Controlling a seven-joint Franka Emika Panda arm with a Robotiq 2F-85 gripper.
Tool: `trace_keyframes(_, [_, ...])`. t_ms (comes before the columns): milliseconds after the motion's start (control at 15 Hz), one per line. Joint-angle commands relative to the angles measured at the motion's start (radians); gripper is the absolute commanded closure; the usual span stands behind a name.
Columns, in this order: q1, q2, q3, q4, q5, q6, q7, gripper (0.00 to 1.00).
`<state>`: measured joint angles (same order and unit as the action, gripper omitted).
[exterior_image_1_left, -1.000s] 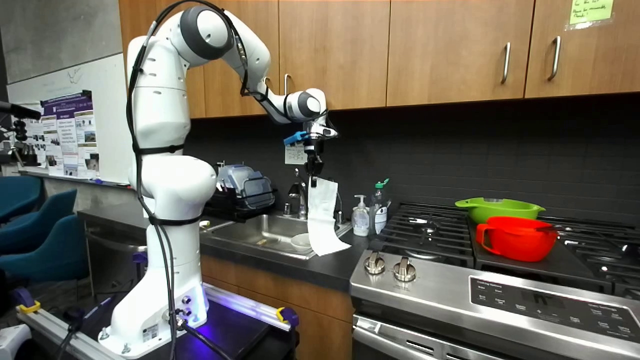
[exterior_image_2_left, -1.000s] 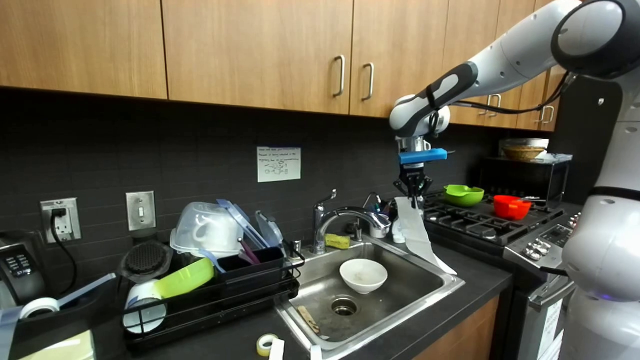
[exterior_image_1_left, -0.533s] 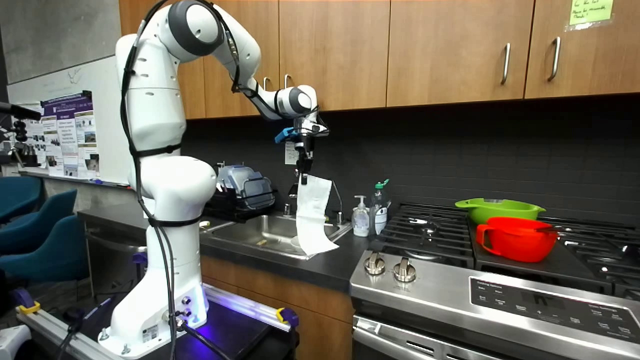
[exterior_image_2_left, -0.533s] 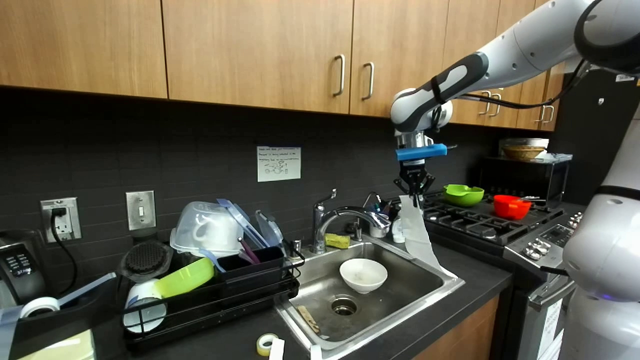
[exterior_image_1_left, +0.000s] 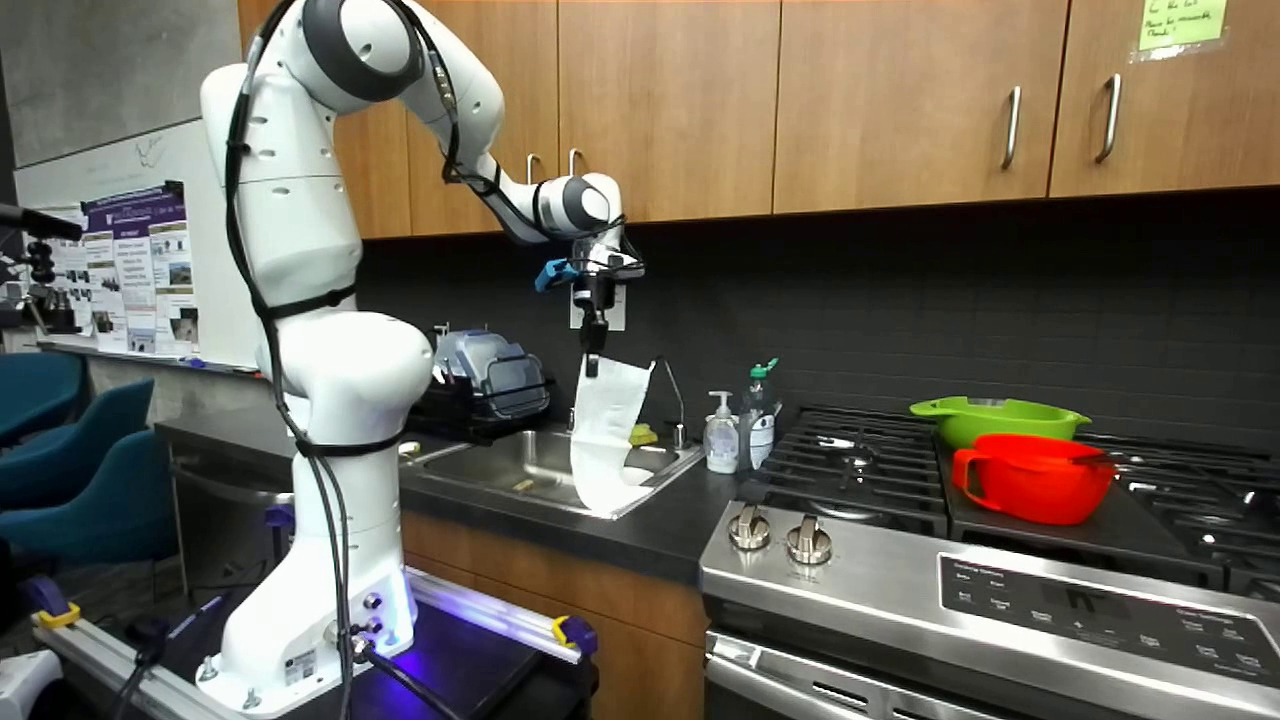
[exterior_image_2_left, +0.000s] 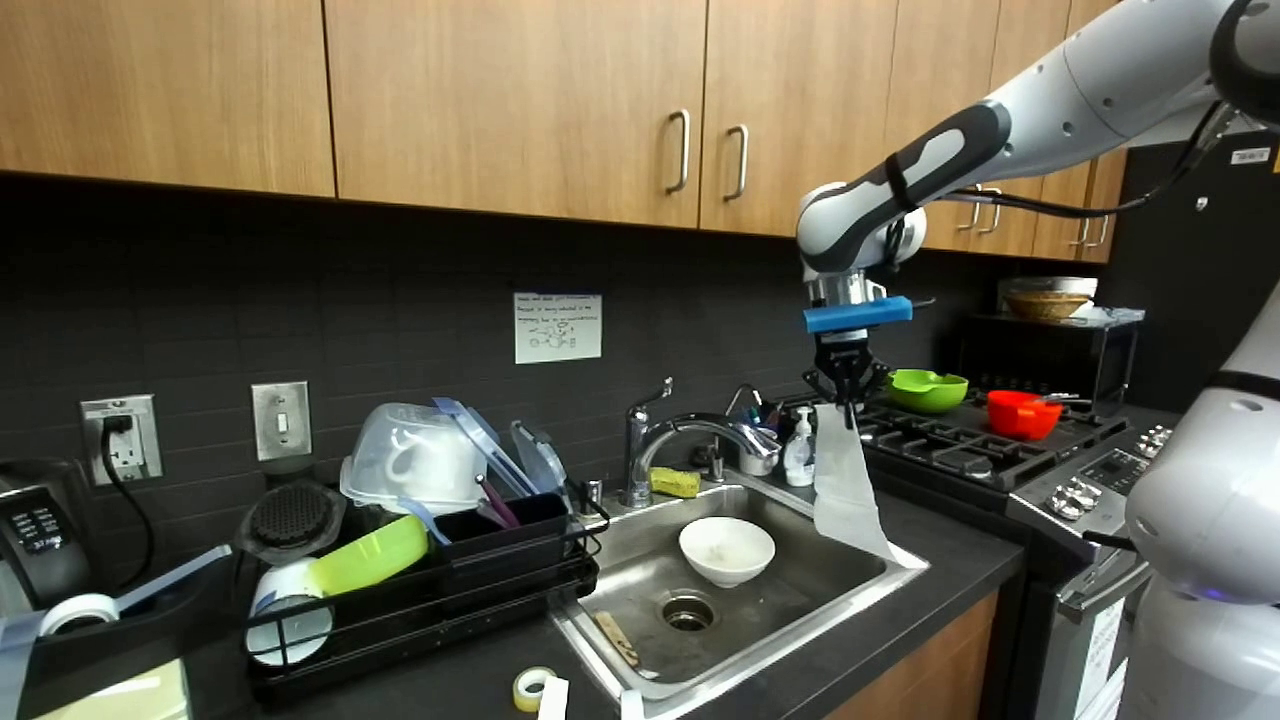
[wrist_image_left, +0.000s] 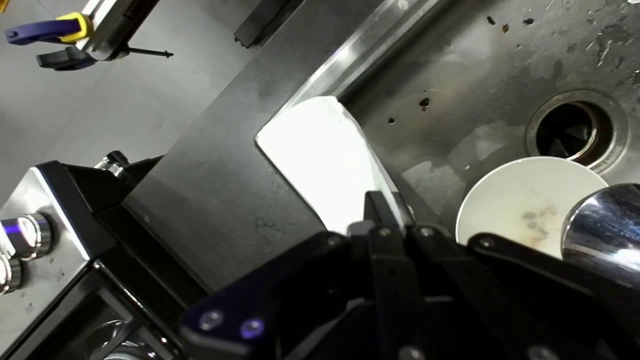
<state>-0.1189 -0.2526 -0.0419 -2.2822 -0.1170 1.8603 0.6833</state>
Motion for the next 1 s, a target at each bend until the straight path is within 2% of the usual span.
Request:
trace_keyframes(0, [-0.001, -0.05, 0.03, -0.014, -0.022, -0.01, 0.034, 1.0])
trace_keyframes(467, [0.005, -0.076, 0.087, 0.018, -0.054, -0.023, 0.064, 1.0])
trace_keyframes(933, [0.005, -0.053, 0.103, 0.054, -0.102, -0.014, 0.041, 1.0])
